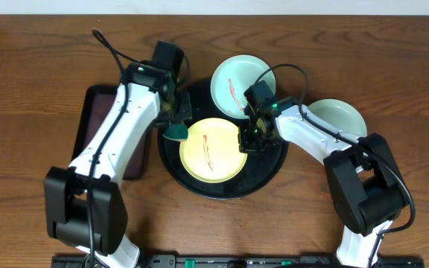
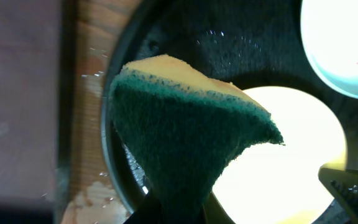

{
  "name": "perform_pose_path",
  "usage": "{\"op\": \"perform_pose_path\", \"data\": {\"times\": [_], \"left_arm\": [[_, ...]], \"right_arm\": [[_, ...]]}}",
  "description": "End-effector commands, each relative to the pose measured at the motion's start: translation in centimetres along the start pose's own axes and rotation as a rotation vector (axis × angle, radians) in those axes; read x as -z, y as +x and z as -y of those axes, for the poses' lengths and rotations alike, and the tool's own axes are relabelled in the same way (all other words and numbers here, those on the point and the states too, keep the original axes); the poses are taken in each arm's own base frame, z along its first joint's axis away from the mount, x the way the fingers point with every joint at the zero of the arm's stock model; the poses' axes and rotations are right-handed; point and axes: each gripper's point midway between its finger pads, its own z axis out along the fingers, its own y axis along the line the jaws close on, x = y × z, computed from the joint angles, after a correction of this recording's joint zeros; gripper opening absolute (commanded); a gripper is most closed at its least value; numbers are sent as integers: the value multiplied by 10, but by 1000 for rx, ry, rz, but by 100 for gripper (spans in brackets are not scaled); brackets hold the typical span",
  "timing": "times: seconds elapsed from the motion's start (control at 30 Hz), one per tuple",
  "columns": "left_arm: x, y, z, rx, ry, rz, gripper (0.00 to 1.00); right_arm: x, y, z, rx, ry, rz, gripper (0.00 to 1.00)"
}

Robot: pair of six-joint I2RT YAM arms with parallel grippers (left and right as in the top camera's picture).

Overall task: Clean dirty plates on tray and stack at the side
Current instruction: 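Move the sponge with the left gripper onto the yellow plate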

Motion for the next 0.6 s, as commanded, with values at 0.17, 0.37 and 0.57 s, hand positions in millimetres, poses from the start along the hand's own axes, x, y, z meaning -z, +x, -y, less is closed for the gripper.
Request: {"op": "perform_pose_path", "data": {"times": [0.17,0.37,0.57], "left_arm": [[-30,18,19,42,50,-42,8],[-51,28,33,102,66,-17,7],[-70,29,27,188,-31,86,8]], "right_arm": [[-2,-1,4,-7,7,0,1],[-2,-2,2,-6,-3,-1,1],[-3,-1,2,-6,-3,-2,1]]}}
